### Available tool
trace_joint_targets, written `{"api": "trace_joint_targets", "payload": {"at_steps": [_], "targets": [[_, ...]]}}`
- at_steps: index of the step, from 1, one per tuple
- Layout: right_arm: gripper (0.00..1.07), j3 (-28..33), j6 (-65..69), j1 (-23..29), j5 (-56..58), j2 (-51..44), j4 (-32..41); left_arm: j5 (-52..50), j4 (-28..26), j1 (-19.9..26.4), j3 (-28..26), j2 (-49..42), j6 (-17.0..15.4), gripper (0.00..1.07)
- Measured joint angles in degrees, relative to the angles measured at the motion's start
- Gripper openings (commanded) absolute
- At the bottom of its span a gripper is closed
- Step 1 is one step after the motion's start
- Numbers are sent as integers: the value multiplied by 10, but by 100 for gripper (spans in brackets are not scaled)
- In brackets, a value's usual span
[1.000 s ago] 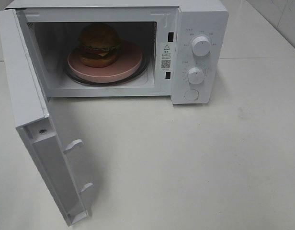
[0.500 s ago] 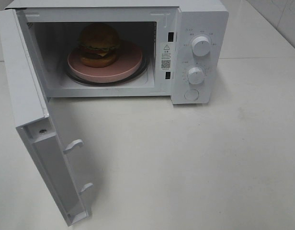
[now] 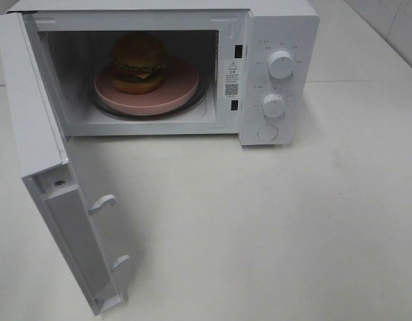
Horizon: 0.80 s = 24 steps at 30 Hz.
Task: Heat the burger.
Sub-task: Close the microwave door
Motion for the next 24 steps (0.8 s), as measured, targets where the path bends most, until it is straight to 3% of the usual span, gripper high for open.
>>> {"api": "trace_joint_targets", "payload": {"at_steps": [24], "targets": [[76,0,0,0,0,0,0,0,0,0,0,0,0,98]]}}
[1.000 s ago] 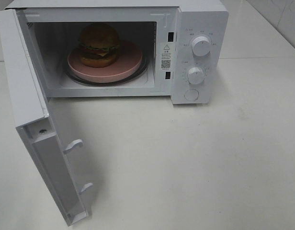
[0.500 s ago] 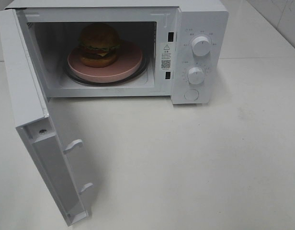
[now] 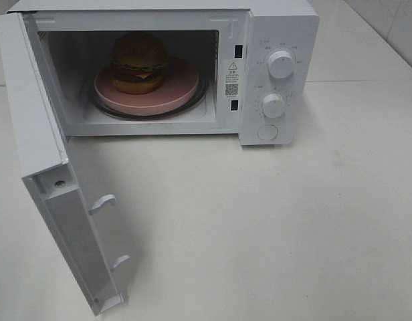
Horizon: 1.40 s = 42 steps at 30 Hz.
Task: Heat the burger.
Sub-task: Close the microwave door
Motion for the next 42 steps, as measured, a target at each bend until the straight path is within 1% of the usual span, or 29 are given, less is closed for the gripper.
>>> {"api": "trace_joint_targets", "payload": {"at_steps": [23,26,28,29,30,31,32,33,34,35,36,37,38,39,40,41,42], "targets": [[76,0,0,0,0,0,0,0,-1,0,0,0,0,98],[76,0,0,0,0,0,0,0,-1,0,0,0,0,95],[76,0,0,0,0,0,0,-3,-1,0,-4,0,0,87],[76,0,0,0,0,0,0,-3,-1,0,-4,0,0,87],[76,0,0,0,0,0,0,-13,0,0,-9,0,0,80],[76,0,0,0,0,0,0,-13,0,0,-9,0,0,80],[76,0,0,0,0,0,0,-21,0,0,-11,4,0,70],[76,0,0,0,0,0,0,-22,0,0,-11,8,0,65],[76,0,0,0,0,0,0,-22,0,0,-11,8,0,65],[76,0,0,0,0,0,0,-23,0,0,-12,26,0,54],[76,0,0,0,0,0,0,-23,0,0,-12,26,0,54],[76,0,0,0,0,0,0,-24,0,0,-12,51,0,43],[76,0,0,0,0,0,0,-25,1,0,-12,64,0,36],[76,0,0,0,0,0,0,-25,1,0,-12,64,0,36],[76,0,0,0,0,0,0,-31,1,0,-12,89,0,21],[76,0,0,0,0,0,0,-46,1,0,-12,113,0,15],[76,0,0,0,0,0,0,-46,1,0,-12,113,0,15]]}}
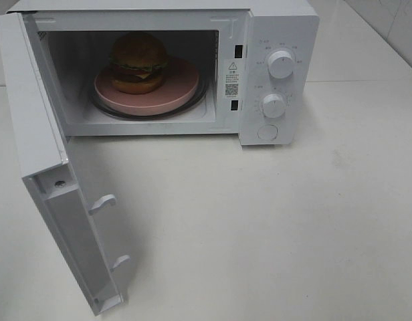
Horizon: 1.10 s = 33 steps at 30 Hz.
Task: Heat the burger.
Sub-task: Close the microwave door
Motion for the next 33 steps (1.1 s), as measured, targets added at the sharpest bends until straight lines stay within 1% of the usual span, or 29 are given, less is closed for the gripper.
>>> {"api": "trace_joint_targets", "payload": {"at_steps": [1,2,5,7,8,10,11,13,16,18,19,20,21,24,26,28,29,33], "targets": [[76,0,0,0,0,0,0,-13,0,0,0,8,0,1],[76,0,0,0,0,0,0,-46,0,0,0,26,0,0],[76,0,0,0,0,0,0,-68,0,0,1,36,1,0],[76,0,0,0,0,0,0,-127,0,0,7,65,2,0],[76,0,0,0,0,0,0,-127,0,0,7,65,2,0],[76,0,0,0,0,0,0,-193,0,0,23,108,6,0],[76,0,0,0,0,0,0,-193,0,0,23,108,6,0],[76,0,0,0,0,0,0,-245,0,0,41,137,14,0],[76,0,0,0,0,0,0,-266,0,0,49,146,17,0],[76,0,0,0,0,0,0,-368,-1,0,90,174,34,0],[76,0,0,0,0,0,0,-368,-1,0,90,174,34,0],[76,0,0,0,0,0,0,-399,-1,0,103,180,38,0],[76,0,0,0,0,0,0,-458,-1,0,127,193,44,0],[76,0,0,0,0,0,0,-484,-1,0,140,198,45,0],[76,0,0,0,0,0,0,-601,-1,0,185,227,45,0],[76,0,0,0,0,0,0,-619,-1,0,193,237,45,0],[76,0,0,0,0,0,0,-655,-1,0,205,256,45,0],[76,0,0,0,0,0,0,-687,-1,0,210,280,40,0]]}}
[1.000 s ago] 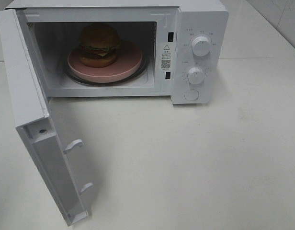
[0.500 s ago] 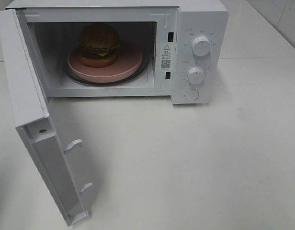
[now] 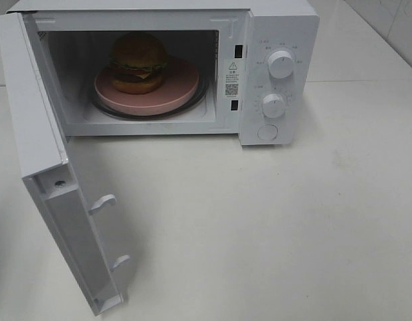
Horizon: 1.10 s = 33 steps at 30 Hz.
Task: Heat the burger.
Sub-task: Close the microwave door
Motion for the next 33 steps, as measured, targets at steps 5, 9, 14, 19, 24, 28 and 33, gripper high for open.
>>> {"api": "trace_joint_targets", "payload": {"at_steps": [5,9,14,19,24,28,33], "targets": [[76,0,0,0,0,0,0,-53,28,0,1,51,-45,0],[76,0,0,0,0,0,0,-101,92,0,2,104,-99,0],[76,0,0,0,0,0,0,-201,237,0,2,199,-203,0],[76,0,0,0,0,0,0,-295,341,0,2,265,-258,0],[76,0,0,0,0,0,0,-350,359,-4,1,310,-266,0],[76,0,0,0,0,0,0,-362,355,-56,-21,357,-254,0],[76,0,0,0,0,0,0,-364,262,-127,-33,402,-202,0]]}}
